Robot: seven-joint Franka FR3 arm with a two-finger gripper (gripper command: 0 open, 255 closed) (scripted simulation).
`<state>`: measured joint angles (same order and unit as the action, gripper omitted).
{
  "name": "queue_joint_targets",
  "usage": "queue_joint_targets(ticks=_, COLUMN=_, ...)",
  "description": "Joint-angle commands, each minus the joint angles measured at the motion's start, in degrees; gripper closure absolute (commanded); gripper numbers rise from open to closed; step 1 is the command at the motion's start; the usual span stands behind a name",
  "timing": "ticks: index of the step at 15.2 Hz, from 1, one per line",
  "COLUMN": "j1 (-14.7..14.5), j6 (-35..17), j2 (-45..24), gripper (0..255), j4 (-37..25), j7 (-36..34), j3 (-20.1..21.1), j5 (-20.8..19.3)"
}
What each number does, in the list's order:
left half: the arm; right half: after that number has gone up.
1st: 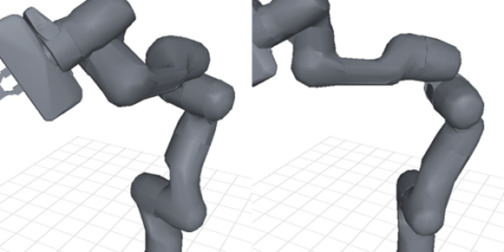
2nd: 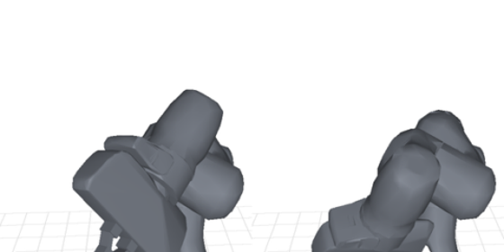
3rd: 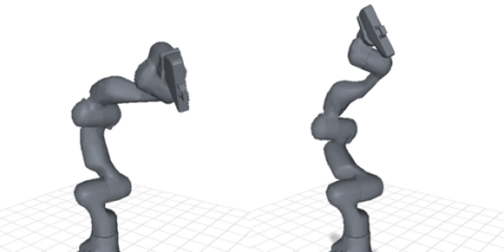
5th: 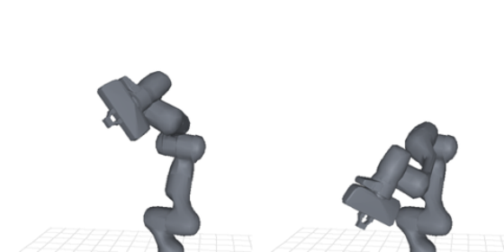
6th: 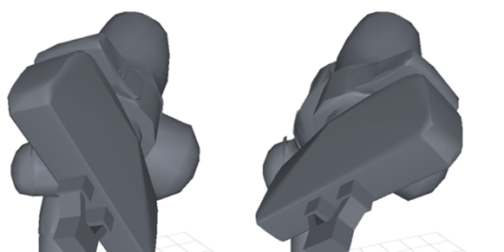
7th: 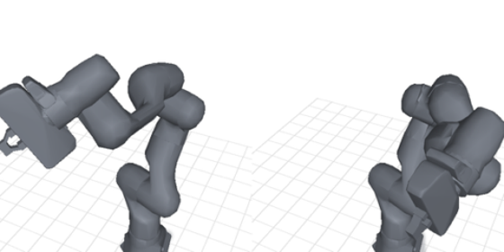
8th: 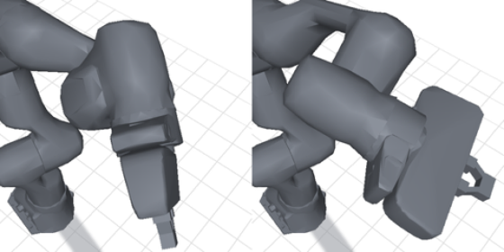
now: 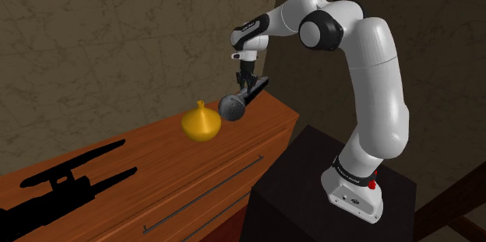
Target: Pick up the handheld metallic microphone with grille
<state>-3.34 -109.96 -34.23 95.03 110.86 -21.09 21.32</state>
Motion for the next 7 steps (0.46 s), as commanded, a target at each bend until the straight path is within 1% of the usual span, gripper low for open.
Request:
queue_joint_targets(ticks=1, j1=-0.1, j6=1.0, j2=1.0, gripper=255, j4=-0.2, j7=-0.3, j3=-0.2, j5=-0.4)
queue_joint_targets(ticks=5, j1=-0.3, j6=3.2, j2=2.6, gripper=255, j4=-0.9, j7=-1.0, j3=-0.6, j5=-1.1)
queue_joint_targets(ticks=7, j1=-0.3, j6=3.3, j2=2.7, gripper=255, j4=-1.0, j7=-1.0, j3=-0.6, j5=-1.1)
